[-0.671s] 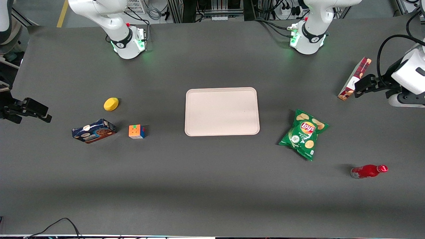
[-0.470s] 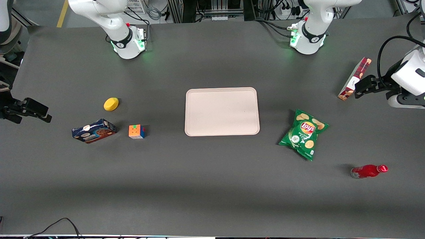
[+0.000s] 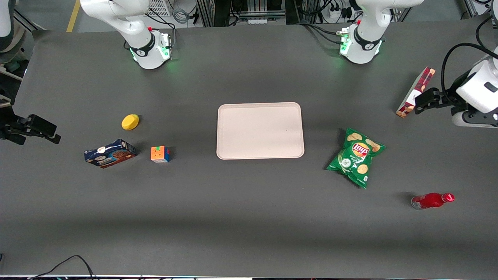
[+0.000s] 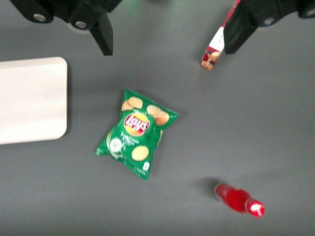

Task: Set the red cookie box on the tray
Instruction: 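Lower the open left gripper over the upright red plaid cookie box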

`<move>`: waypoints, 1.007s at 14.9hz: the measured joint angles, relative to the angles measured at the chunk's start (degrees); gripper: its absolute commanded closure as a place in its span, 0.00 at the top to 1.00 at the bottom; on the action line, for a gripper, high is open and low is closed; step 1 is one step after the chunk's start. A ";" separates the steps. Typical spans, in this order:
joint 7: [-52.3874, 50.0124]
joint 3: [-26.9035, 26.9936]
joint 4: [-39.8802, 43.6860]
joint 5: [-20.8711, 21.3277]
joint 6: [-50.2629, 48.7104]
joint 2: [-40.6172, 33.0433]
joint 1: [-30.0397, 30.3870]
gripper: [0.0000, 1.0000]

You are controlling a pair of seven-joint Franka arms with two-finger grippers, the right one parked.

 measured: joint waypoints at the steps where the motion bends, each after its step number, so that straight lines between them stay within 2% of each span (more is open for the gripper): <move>1: 0.00 0.00 -0.44 0.46 -0.82 -0.01 0.00 1.00; 4: 0.04 0.14 -6.09 3.30 0.73 -1.54 0.08 1.00; 8: 5.85 1.66 -22.84 4.54 10.89 -9.91 0.26 1.00; 11: 14.91 6.99 -34.48 4.76 17.66 -15.90 0.51 1.00; 15: 24.91 14.44 -46.28 5.70 27.22 -18.72 1.48 1.00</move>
